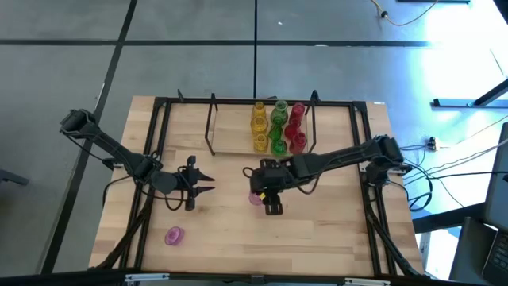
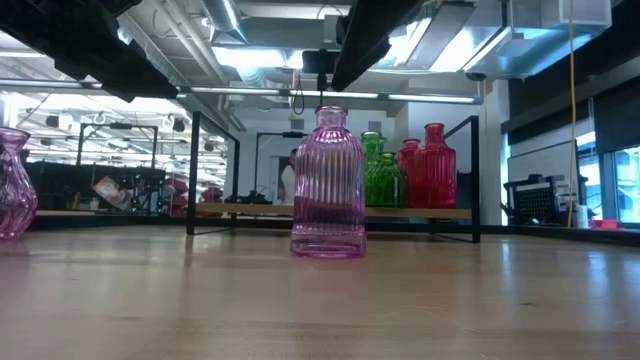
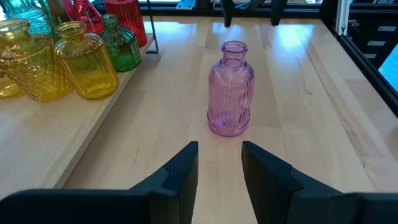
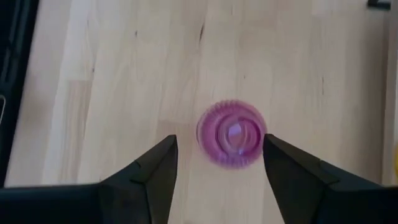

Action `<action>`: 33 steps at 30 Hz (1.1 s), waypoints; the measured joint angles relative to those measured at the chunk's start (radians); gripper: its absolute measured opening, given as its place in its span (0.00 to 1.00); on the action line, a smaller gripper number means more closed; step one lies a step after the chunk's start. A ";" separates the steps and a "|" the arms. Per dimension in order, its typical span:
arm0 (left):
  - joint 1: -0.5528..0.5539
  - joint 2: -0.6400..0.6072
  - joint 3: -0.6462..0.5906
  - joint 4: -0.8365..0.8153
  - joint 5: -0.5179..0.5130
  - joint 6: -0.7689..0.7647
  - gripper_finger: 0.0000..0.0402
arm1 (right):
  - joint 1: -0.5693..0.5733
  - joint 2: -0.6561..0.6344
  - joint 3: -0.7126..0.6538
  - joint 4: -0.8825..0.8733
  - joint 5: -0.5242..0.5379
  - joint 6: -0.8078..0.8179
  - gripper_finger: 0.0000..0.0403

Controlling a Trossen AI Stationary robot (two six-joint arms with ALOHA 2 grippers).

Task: Sort vases onto shelf
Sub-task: Put the right violet vase on the shelf

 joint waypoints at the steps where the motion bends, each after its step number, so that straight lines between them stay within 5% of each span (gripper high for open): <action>1: -0.003 0.000 0.000 0.001 0.000 0.000 0.29 | 0.000 -0.014 -0.035 0.046 0.000 0.000 0.54; 8: -0.003 0.000 0.000 0.004 0.000 -0.001 0.29 | -0.001 -0.049 -0.226 0.308 0.022 0.010 0.54; 20: -0.003 0.000 0.000 0.005 -0.003 -0.004 0.29 | -0.001 -0.049 -0.268 0.367 0.035 0.040 0.52; 33: -0.003 0.000 0.000 0.004 0.006 -0.001 0.29 | -0.008 -0.051 -0.268 0.363 0.080 0.029 0.20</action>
